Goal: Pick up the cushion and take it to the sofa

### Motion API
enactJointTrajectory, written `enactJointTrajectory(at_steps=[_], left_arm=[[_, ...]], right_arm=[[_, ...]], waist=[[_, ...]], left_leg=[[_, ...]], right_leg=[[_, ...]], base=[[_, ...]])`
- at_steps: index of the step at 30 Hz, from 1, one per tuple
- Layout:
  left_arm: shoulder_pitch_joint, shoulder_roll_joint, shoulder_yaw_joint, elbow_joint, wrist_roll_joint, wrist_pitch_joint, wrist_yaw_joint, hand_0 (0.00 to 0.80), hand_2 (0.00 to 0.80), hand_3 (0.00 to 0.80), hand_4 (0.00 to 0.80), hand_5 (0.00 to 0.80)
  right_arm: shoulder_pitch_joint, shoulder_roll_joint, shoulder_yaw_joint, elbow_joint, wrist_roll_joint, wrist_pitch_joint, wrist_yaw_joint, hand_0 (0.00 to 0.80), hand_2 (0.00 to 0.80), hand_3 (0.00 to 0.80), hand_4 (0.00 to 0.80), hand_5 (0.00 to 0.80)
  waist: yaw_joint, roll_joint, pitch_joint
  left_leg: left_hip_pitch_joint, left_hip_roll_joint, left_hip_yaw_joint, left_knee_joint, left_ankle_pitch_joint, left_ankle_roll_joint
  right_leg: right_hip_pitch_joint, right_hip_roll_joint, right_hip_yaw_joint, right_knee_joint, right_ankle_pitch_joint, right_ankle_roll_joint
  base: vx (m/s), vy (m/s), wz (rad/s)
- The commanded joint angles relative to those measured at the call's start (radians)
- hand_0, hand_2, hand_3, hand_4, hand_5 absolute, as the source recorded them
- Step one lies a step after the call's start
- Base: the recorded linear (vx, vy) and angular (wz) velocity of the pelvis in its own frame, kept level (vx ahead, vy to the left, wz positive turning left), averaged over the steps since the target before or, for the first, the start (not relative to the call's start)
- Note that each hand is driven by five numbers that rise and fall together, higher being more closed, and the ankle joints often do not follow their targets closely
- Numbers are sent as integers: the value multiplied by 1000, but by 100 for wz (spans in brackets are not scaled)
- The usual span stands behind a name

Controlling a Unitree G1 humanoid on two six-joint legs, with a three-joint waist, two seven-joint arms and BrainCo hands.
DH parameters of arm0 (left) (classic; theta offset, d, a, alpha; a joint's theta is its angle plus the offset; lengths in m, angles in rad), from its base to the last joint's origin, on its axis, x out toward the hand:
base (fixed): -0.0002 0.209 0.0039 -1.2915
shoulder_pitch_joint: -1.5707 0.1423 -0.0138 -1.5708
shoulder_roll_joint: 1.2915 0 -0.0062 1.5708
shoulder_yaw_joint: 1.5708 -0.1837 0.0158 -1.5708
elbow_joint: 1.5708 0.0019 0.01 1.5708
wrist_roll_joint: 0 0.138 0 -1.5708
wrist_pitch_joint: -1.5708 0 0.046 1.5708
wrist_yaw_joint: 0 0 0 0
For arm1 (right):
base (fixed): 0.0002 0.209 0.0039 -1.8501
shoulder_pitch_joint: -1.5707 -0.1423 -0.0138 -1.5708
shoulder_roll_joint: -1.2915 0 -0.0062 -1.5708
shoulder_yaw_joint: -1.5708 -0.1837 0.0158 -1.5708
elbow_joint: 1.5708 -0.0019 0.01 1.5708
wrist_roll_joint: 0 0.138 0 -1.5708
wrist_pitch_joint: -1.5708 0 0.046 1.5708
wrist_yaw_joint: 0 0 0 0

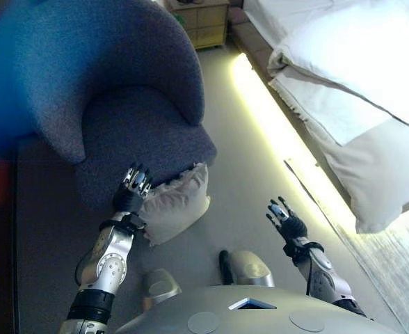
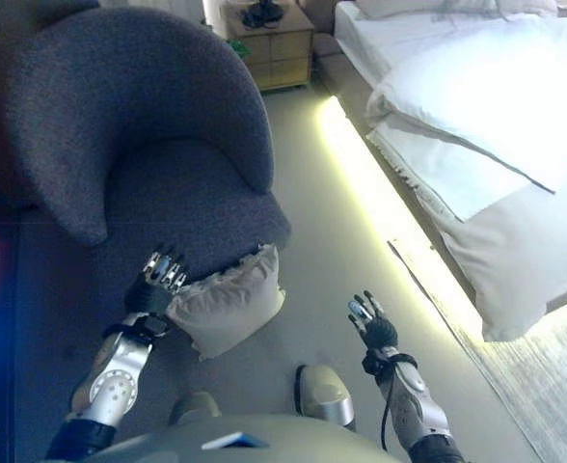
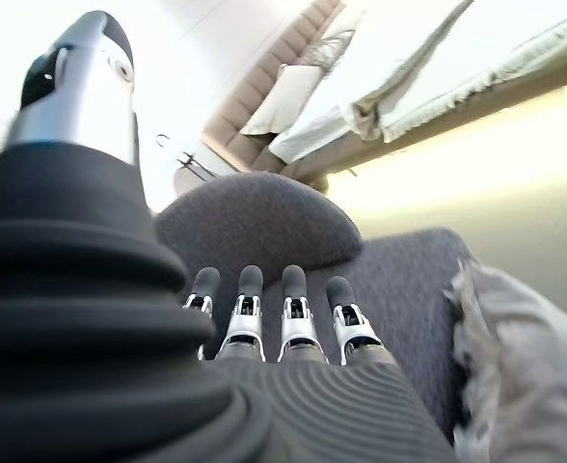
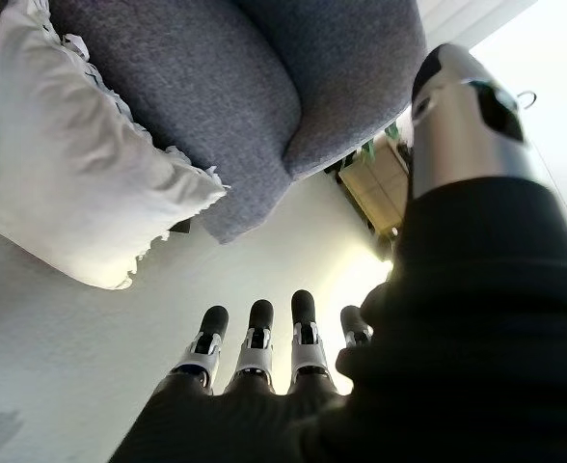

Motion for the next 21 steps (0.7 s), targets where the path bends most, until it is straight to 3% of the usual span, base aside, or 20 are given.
enactJointTrajectory(at_steps=[1, 4, 6, 7, 10, 11, 16, 21], left_arm=[[23, 5, -7, -73, -10, -49, 2, 0, 0, 0, 0, 0], [53, -4, -4, -80, -17, -76, 6, 0, 0, 0, 0, 0], [78, -12, -1, -71, -11, -99, -9, 0, 0, 0, 0, 0], [88, -14, 8, -64, -9, -99, -24, 0, 0, 0, 0, 0], [88, -14, 28, -36, -16, -82, -77, 0, 0, 0, 0, 0], [82, -12, 26, -35, -20, -75, -82, 0, 0, 0, 0, 0], [27, 11, -16, -31, -31, -86, -35, 0, 0, 0, 0, 0], [29, 28, -6, -50, -22, -91, -21, 0, 0, 0, 0, 0]], right_arm=[[26, -6, -32, -75, 15, -73, 5, 0, 0, 0, 0, 0], [51, -12, -36, -89, 16, -80, 21, 0, 0, 0, 0, 0], [57, -16, -37, -88, 28, -85, 40, 0, 0, 0, 0, 0], [60, -13, -39, -87, 34, -88, 45, 0, 0, 0, 0, 0], [84, 5, -46, -94, 43, -106, 40, 0, 0, 0, 0, 0], [92, 9, -47, -102, 43, -111, 27, 0, 0, 0, 0, 0], [95, 8, -49, -106, 81, -104, -9, 0, 0, 0, 0, 0], [64, 12, -42, -113, 80, -104, -15, 0, 0, 0, 0, 0]], waist=[[8, 13, -13], [60, 38, 2], [85, 42, 15], [92, 47, 15], [82, 59, 10], [76, 62, 5], [69, 68, -12], [101, 44, -25]], left_leg=[[16, -10, 39, -175, 90, -46], [-44, -38, -39, -418, 169, -79], [-63, -45, -64, -486, 172, -84], [-74, -43, -48, -489, 166, -84], [-70, -38, 90, -468, 147, -76], [-63, -42, 116, -463, 138, -65], [-59, -84, 84, -413, 101, -33], [-75, -132, 62, -343, 47, -1]], right_leg=[[66, 14, 6, -217, 171, 65], [124, 31, 9, -248, 144, 78], [162, 30, 15, -244, 110, 81], [182, 28, 9, -235, 86, 83], [221, 10, -43, -211, 43, 90], [226, 4, -52, -203, 34, 93], [233, -17, -33, -165, 19, 108], [241, -58, -57, -145, 48, 131]], base=[[246, 155, 39], [282, 130, 48], [250, 65, 21], [219, 72, -33], [202, 120, -30], [183, 157, -9], [200, 189, -16], [157, 157, 3]])
